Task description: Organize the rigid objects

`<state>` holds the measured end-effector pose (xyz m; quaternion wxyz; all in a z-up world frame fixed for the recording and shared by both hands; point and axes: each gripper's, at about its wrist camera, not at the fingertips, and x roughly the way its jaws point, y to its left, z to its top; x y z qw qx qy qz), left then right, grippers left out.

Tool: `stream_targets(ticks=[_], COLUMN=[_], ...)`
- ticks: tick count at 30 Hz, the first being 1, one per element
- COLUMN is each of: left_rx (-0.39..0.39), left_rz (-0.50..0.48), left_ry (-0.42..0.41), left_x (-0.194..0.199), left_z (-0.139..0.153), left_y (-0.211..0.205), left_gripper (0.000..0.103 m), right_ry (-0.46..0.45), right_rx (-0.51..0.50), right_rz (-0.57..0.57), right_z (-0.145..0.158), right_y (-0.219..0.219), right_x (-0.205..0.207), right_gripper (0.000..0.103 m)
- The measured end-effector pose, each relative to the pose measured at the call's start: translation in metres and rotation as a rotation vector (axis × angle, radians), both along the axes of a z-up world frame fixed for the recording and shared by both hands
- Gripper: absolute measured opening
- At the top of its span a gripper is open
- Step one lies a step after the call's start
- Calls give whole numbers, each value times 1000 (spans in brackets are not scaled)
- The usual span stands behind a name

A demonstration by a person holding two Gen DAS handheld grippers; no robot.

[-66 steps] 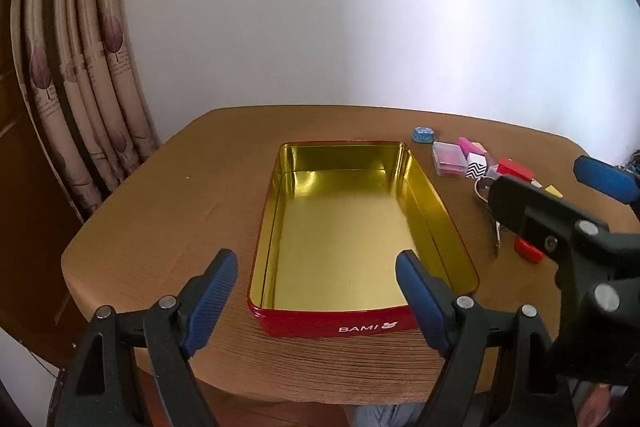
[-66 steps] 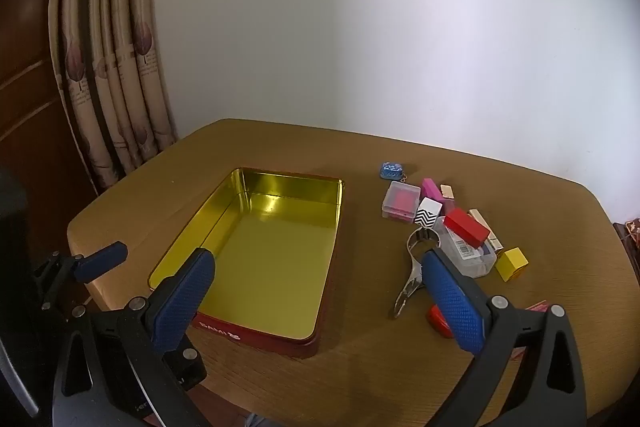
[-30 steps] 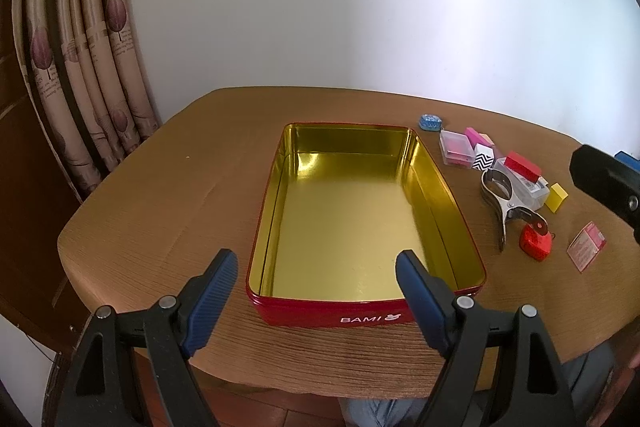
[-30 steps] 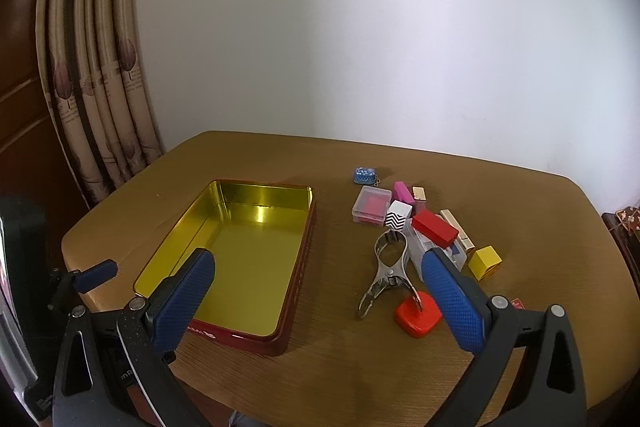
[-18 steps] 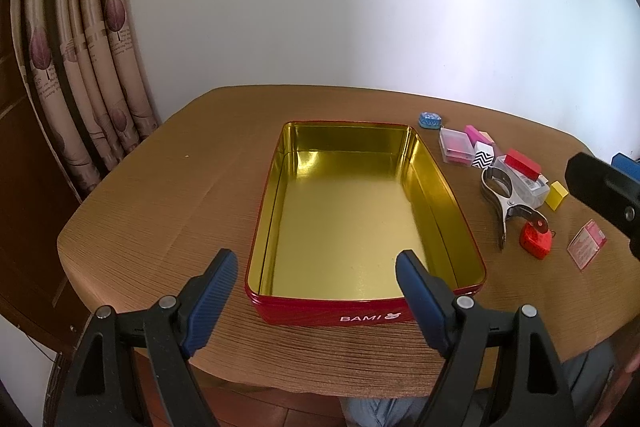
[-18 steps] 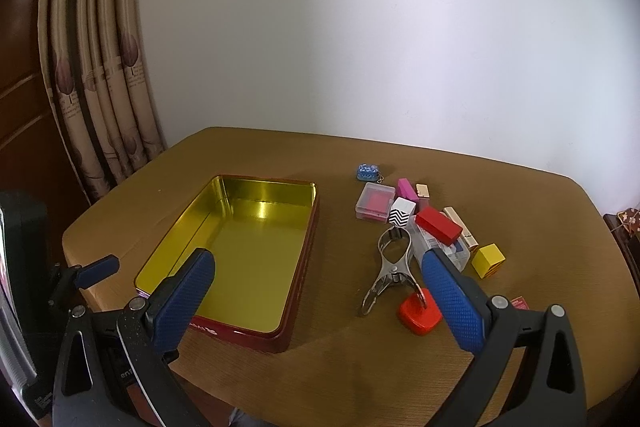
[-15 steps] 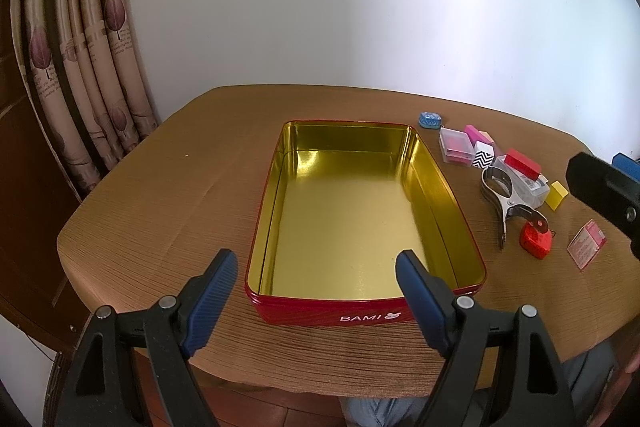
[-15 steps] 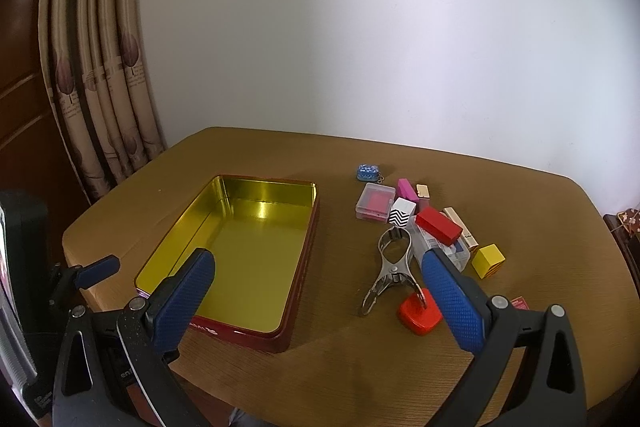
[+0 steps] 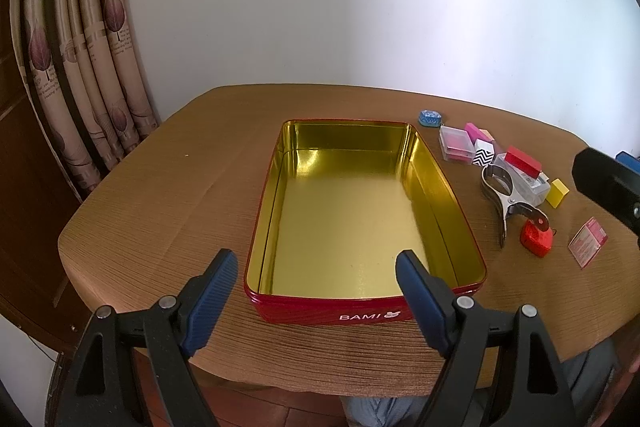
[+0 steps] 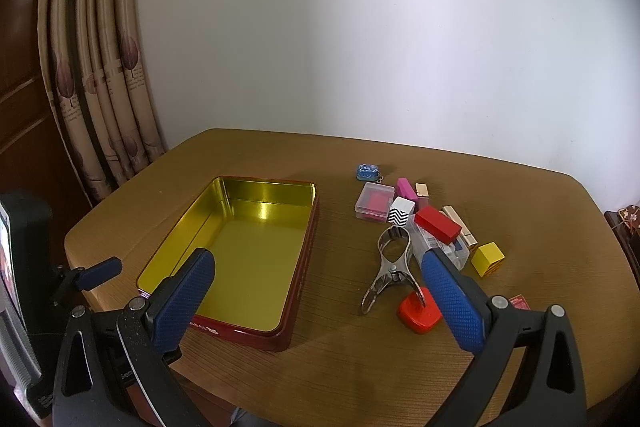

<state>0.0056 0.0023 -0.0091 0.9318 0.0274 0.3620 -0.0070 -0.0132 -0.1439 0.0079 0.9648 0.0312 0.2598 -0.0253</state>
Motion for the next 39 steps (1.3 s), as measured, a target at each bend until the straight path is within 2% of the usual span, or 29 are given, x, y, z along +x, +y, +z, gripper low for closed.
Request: stream_targets(ticks=[12,16,20,26,32,36,39], left_rx=[5,2,1,-67,-77,-65,-122], left_rz=[-9,-27,-73,-237,-364,-389,-392], left_ry=[8,0,0,106,129,168,259], left_x=[-2,-9,-17,-15,-4,3,11], left_z=[-1,4,13,20,23,14,-2], left_y=[-1,-5,-18,-65,-127,-162,-187], left_gripper=[84,84,84,84,84,84,84], right_ry=[-4,-19,-23,11,49,53,50], right_rx=[21,30,28,38,105,139,147], right_rz=[-18,-56,-129,-300,-457,-514,-509], right_z=[4,10,12,-1,-18,-25,-26], right_y=[-20,-44,-87,-169,-248,-275,-288], right_x=[-7,-19,-37,-72,-99,-108,-113], right_gripper=[103,103,103,103,103,103,103])
